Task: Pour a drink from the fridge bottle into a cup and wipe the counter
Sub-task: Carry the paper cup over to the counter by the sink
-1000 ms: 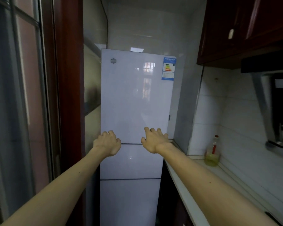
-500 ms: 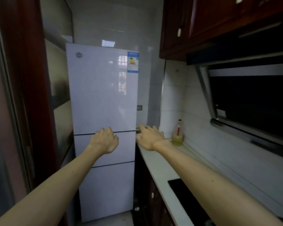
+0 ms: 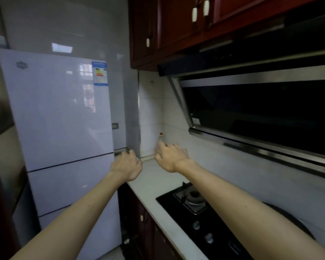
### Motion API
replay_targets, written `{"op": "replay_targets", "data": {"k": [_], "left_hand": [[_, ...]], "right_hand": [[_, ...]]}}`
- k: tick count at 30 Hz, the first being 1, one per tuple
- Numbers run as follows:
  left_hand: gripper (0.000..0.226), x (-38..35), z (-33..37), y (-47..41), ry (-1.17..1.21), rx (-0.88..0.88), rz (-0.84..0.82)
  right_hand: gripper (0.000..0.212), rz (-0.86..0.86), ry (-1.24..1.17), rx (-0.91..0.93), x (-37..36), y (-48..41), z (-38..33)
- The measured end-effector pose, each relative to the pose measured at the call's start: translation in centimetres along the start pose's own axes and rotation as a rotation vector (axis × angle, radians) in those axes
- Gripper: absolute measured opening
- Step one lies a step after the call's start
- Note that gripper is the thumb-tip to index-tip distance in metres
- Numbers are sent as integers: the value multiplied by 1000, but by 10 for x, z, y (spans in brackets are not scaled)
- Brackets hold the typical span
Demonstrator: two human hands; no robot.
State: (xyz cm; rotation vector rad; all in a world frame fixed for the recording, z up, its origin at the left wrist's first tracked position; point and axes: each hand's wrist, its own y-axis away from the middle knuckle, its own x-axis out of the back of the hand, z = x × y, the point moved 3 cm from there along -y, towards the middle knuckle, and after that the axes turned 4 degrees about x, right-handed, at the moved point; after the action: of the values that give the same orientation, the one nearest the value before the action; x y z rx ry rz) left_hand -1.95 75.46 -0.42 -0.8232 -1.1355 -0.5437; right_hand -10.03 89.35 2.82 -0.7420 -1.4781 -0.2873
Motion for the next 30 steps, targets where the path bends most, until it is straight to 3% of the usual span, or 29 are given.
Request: {"op": "replay_targets", "data": {"k": [12, 30], "left_hand": [[42, -37, 78, 38, 70, -315, -90], [42, -63, 288, 156, 182, -765, -208]], "right_hand": [[49, -53, 54, -310, -20, 108, 51], [53, -63, 171, -811, 31, 322, 179]]}}
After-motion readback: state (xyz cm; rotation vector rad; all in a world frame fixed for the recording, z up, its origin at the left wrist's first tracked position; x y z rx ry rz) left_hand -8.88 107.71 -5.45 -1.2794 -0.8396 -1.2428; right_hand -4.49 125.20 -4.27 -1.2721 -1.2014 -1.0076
